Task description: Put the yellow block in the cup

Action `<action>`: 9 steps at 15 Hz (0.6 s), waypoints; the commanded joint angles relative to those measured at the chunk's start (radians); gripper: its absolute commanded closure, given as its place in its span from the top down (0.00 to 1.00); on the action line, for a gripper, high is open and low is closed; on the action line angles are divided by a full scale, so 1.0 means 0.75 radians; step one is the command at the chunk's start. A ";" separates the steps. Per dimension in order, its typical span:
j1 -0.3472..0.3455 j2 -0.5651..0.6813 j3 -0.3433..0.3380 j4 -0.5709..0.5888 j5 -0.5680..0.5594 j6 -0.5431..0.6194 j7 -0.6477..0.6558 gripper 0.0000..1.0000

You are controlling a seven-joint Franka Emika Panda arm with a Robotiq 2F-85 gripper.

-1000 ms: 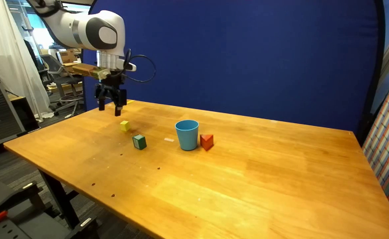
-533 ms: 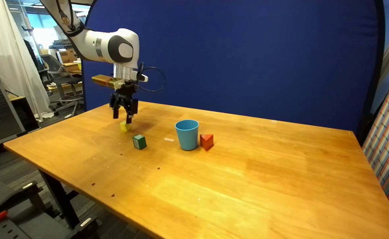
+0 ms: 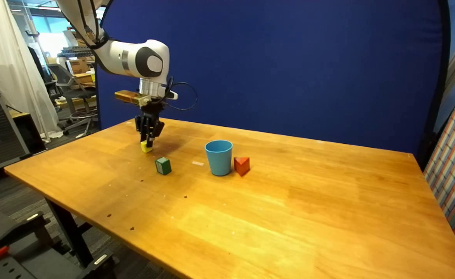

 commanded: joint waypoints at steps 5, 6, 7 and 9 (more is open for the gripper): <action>-0.028 -0.471 -0.118 -0.403 0.033 0.156 0.267 0.17; -0.033 -0.536 -0.143 -0.456 0.023 0.149 0.316 0.17; -0.038 -0.601 -0.169 -0.511 0.008 0.141 0.366 0.17; -0.064 -0.706 -0.224 -0.601 -0.037 0.104 0.456 0.18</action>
